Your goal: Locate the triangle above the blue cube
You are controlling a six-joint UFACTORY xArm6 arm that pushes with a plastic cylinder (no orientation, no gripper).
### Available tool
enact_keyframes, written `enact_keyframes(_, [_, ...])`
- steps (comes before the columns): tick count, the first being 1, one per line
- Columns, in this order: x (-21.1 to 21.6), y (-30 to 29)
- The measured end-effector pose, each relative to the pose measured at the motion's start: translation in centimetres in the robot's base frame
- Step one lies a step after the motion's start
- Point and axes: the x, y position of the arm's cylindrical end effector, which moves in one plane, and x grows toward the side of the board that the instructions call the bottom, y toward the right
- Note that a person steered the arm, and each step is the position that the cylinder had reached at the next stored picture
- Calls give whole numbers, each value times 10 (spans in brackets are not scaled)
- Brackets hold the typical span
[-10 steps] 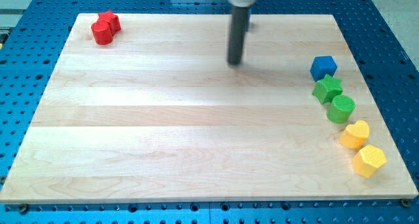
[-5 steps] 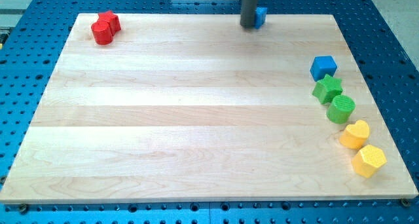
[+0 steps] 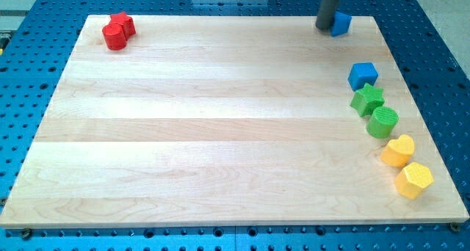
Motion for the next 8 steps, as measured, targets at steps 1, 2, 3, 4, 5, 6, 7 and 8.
enact_keyframes(1, [22, 1])
enact_keyframes(2, [25, 30])
enact_keyframes(3, [40, 83])
enact_keyframes(4, [-11, 134])
enact_keyframes(5, [-45, 137])
enact_keyframes(6, [-46, 103])
enact_keyframes(7, [-43, 70])
enact_keyframes(8, [-28, 43])
